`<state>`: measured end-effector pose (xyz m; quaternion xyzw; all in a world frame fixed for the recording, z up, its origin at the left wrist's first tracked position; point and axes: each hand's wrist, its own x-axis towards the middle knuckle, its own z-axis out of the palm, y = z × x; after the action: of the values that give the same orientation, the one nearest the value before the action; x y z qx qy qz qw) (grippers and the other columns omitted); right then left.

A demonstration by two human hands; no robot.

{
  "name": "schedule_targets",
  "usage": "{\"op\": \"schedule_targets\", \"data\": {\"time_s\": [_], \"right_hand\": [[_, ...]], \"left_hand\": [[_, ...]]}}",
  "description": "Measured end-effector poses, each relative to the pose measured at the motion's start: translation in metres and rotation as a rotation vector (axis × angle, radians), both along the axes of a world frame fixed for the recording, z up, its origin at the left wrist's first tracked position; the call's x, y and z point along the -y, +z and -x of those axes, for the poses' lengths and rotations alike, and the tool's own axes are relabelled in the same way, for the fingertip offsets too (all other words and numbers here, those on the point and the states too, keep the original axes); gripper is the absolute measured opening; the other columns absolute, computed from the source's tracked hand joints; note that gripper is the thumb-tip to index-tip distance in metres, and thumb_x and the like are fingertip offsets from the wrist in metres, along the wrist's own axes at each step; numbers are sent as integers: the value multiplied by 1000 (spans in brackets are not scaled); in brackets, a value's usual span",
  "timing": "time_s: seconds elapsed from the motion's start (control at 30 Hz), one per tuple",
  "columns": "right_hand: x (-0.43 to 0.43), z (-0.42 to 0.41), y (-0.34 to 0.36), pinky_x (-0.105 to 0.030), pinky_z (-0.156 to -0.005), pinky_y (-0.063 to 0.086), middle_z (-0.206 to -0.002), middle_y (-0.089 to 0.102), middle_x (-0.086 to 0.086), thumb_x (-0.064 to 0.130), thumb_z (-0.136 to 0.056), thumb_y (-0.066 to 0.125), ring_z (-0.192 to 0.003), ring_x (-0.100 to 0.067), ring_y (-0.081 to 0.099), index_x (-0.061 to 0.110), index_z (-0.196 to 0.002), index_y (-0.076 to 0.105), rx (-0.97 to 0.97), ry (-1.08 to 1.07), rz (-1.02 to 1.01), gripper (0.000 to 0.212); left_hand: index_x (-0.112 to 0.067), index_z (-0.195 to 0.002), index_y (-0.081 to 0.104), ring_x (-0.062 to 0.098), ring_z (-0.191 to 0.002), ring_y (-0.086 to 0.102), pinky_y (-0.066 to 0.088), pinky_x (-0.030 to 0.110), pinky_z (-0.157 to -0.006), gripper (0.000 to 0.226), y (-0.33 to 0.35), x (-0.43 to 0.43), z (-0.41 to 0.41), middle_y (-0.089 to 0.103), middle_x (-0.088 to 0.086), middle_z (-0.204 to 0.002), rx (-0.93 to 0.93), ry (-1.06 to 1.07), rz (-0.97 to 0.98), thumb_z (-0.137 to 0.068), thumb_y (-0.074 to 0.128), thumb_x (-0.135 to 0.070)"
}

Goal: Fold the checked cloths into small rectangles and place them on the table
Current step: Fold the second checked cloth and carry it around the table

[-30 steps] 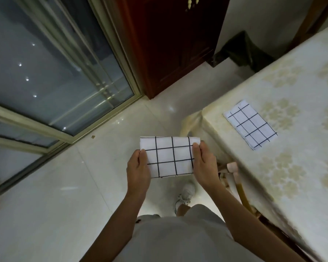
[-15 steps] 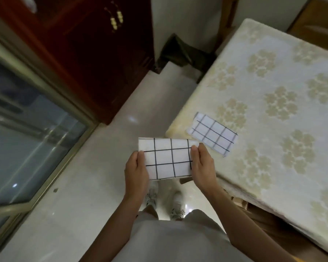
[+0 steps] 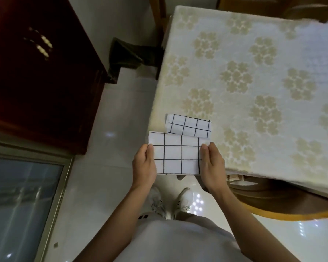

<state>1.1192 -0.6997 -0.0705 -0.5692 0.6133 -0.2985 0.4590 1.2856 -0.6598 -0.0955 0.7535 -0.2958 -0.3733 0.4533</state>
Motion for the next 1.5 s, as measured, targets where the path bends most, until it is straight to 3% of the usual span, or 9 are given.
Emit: {"op": "schedule_targets", "data": {"time_s": [0.27,0.43,0.63,0.73,0.87,1.0,1.13,1.3,1.5], "right_hand": [[32,21,-29,-34,-59,36,-75,50,-14,31,-108,34,-60,-6,37,5,-87,45,-39,-141,31,35],[61,19,-51,-22,-55,33,-72,46,-1,33,-108,33,-58,-2,38,8,-87,45,-45,-174,-16,35],[90,16,-83,-20,-54,33,-70,48,1,33,-108,33,-60,-8,40,8,-85,44,-128,-194,-87,35],[100,13,-96,-24,-53,31,-68,46,3,32,-107,33,-60,-11,40,12,-82,42,-173,-201,-122,34],[109,9,-107,-30,-52,30,-64,44,3,33,-106,38,-57,-12,37,17,-75,38,-217,-240,-145,35],[114,8,-116,-31,-54,35,-71,53,2,37,-104,43,-64,-16,50,14,-81,50,-333,-279,-140,33],[115,9,-116,-29,-70,42,-99,54,3,39,-100,50,-86,-18,56,15,-104,57,-391,-338,-102,25],[109,13,-113,-35,-79,47,-119,55,-12,25,-99,53,-102,-27,54,9,-127,56,-515,-206,90,32],[101,15,-89,-48,-85,52,-131,56,-17,25,-93,56,-114,-35,57,8,-134,53,-749,30,261,45]], "left_hand": [[-19,-64,27,4,-53,22,18,20,-50,44,-9,53,11,24,-13,-53,-25,-103,-7,-103,48,-17],[-3,-68,36,6,-56,21,18,23,-51,40,-31,87,11,24,-2,-64,2,-104,-68,-102,50,-18],[-9,-62,36,14,-59,22,20,31,-57,42,-68,115,4,24,-7,-56,78,-119,-169,-98,56,-20],[-8,-74,56,10,-57,39,35,18,-54,25,-78,124,3,45,-6,-61,129,-83,-214,-96,61,-19],[-16,-93,64,1,-72,56,37,0,-60,2,-85,135,1,62,-10,-80,186,-67,-209,-93,66,-18],[-12,-93,66,13,-75,61,49,20,-70,7,-90,140,-3,67,-2,-84,319,-129,-151,-92,67,-19],[-14,-98,63,22,-84,61,52,41,-81,13,-93,140,-10,66,3,-92,389,-147,-146,-88,68,-21],[-13,-116,60,23,-105,53,45,34,-89,29,-82,130,-11,57,5,-114,569,-287,-120,-91,65,-27],[-17,-135,53,27,-116,52,47,45,-93,41,-60,124,-15,57,4,-127,832,-564,-19,-95,52,-29]]}}
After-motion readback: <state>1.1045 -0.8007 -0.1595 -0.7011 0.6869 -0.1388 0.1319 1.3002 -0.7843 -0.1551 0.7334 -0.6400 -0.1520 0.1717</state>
